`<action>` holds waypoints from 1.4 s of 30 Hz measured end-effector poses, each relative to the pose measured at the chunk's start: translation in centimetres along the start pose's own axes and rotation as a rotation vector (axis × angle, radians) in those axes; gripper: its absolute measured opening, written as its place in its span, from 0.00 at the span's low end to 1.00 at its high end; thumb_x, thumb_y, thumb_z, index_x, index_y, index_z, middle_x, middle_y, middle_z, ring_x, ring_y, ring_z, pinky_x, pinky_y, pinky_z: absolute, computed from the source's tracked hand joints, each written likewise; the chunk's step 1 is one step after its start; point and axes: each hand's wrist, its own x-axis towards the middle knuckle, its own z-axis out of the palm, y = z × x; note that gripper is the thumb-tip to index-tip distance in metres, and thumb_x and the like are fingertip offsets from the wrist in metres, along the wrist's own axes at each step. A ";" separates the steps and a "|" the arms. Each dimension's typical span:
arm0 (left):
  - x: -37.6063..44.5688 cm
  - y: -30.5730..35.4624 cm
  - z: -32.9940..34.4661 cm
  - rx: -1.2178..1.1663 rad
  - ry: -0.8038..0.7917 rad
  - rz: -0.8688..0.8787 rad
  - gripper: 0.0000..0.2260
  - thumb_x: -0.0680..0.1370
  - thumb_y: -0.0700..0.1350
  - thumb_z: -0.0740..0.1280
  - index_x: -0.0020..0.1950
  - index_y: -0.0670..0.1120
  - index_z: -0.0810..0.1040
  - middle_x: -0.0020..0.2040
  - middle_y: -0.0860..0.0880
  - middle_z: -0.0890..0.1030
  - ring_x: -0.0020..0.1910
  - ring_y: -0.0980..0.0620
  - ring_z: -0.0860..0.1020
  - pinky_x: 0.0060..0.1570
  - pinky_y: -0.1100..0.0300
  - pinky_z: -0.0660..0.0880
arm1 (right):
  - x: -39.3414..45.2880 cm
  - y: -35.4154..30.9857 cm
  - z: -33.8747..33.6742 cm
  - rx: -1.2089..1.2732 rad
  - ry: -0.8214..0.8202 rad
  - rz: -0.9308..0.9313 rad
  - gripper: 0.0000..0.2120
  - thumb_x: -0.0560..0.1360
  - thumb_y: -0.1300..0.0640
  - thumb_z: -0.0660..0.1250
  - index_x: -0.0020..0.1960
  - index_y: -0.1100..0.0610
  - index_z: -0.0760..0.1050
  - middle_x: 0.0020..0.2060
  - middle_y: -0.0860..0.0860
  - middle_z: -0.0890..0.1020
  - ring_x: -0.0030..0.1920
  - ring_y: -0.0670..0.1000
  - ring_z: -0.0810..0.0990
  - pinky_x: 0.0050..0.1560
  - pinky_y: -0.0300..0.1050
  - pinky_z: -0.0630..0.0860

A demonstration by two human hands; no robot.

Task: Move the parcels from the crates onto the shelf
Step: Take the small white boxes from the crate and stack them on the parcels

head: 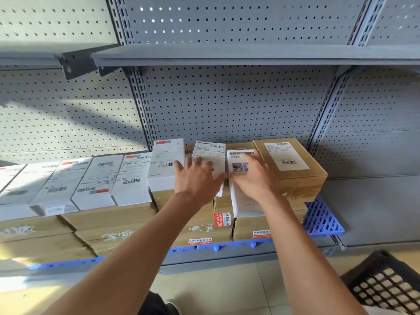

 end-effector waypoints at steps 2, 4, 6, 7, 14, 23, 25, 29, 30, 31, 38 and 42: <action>-0.8 -0.9 0.0 -0.083 0.078 0.039 0.23 0.82 0.64 0.55 0.70 0.54 0.75 0.73 0.51 0.73 0.74 0.48 0.63 0.67 0.43 0.58 | 0.0 0.0 0.1 -0.006 0.002 0.000 0.33 0.72 0.39 0.70 0.73 0.47 0.68 0.81 0.46 0.57 0.77 0.56 0.62 0.64 0.56 0.74; -1.7 -2.4 0.3 -0.146 0.139 0.105 0.19 0.82 0.59 0.59 0.70 0.56 0.76 0.73 0.54 0.73 0.74 0.52 0.64 0.70 0.43 0.56 | 0.2 0.1 0.1 -0.004 0.005 0.003 0.33 0.72 0.39 0.70 0.74 0.47 0.68 0.81 0.46 0.57 0.77 0.56 0.62 0.65 0.56 0.74; -2.5 -3.9 0.9 -0.177 0.148 0.148 0.16 0.80 0.57 0.63 0.67 0.58 0.78 0.71 0.57 0.75 0.72 0.53 0.66 0.71 0.42 0.56 | 0.3 0.2 0.2 0.008 -0.002 0.017 0.35 0.72 0.39 0.70 0.77 0.46 0.65 0.81 0.45 0.55 0.78 0.55 0.60 0.66 0.58 0.73; -2.8 -4.6 1.2 -0.186 0.146 0.153 0.16 0.80 0.56 0.64 0.66 0.59 0.79 0.70 0.58 0.76 0.71 0.54 0.68 0.71 0.41 0.56 | 0.4 0.2 0.2 0.017 -0.007 0.022 0.36 0.73 0.39 0.70 0.78 0.45 0.63 0.82 0.44 0.54 0.79 0.54 0.58 0.67 0.58 0.72; -2.9 -5.2 2.2 -0.212 0.185 0.141 0.14 0.80 0.53 0.68 0.66 0.59 0.79 0.69 0.57 0.77 0.70 0.53 0.71 0.72 0.39 0.54 | 0.3 0.6 0.8 0.027 -0.004 0.001 0.35 0.74 0.38 0.66 0.78 0.45 0.63 0.82 0.45 0.54 0.79 0.54 0.59 0.70 0.57 0.68; -1.9 -5.1 2.7 -0.264 0.252 0.076 0.12 0.78 0.54 0.71 0.61 0.59 0.82 0.63 0.56 0.79 0.69 0.50 0.68 0.69 0.41 0.56 | 1.5 0.5 1.2 -0.133 -0.162 0.002 0.41 0.75 0.31 0.61 0.82 0.47 0.54 0.83 0.50 0.48 0.81 0.60 0.50 0.76 0.63 0.57; -1.5 -5.3 2.9 -0.273 0.254 0.071 0.12 0.78 0.55 0.70 0.62 0.59 0.82 0.63 0.56 0.79 0.69 0.50 0.68 0.69 0.43 0.56 | 1.5 0.4 1.1 -0.146 -0.166 0.005 0.40 0.76 0.31 0.61 0.82 0.46 0.53 0.83 0.50 0.47 0.81 0.60 0.49 0.76 0.63 0.57; -0.9 -6.1 3.3 -0.292 0.264 0.058 0.12 0.78 0.56 0.70 0.62 0.59 0.82 0.63 0.57 0.79 0.67 0.51 0.70 0.68 0.44 0.57 | 1.4 0.4 1.3 -0.142 -0.145 0.013 0.40 0.76 0.32 0.61 0.82 0.47 0.54 0.83 0.49 0.48 0.81 0.60 0.50 0.75 0.63 0.58; -0.9 -6.1 3.4 -0.296 0.269 0.052 0.13 0.78 0.56 0.70 0.62 0.59 0.83 0.63 0.57 0.79 0.67 0.51 0.70 0.68 0.45 0.57 | 1.4 0.4 1.4 -0.140 -0.136 0.013 0.40 0.75 0.32 0.61 0.81 0.47 0.55 0.82 0.49 0.48 0.81 0.60 0.51 0.75 0.63 0.59; -0.8 -6.1 3.5 -0.304 0.278 0.048 0.13 0.78 0.56 0.71 0.62 0.58 0.83 0.63 0.57 0.79 0.66 0.51 0.71 0.67 0.45 0.57 | 1.4 0.4 1.5 -0.139 -0.129 0.013 0.40 0.75 0.32 0.61 0.81 0.48 0.56 0.82 0.49 0.49 0.81 0.60 0.51 0.75 0.63 0.59; -0.7 -6.1 3.9 -0.324 0.312 0.030 0.13 0.77 0.55 0.72 0.61 0.56 0.83 0.63 0.56 0.80 0.64 0.50 0.73 0.65 0.47 0.59 | 1.0 0.0 1.3 -0.122 -0.071 0.021 0.38 0.75 0.35 0.63 0.81 0.47 0.59 0.82 0.51 0.51 0.80 0.60 0.54 0.73 0.61 0.63; -0.5 -6.0 4.0 -0.332 0.320 0.014 0.12 0.77 0.54 0.72 0.59 0.56 0.84 0.61 0.56 0.81 0.62 0.49 0.73 0.63 0.47 0.59 | 0.8 0.1 1.4 -0.110 -0.055 0.018 0.38 0.74 0.35 0.62 0.80 0.47 0.60 0.82 0.51 0.51 0.81 0.58 0.54 0.73 0.62 0.64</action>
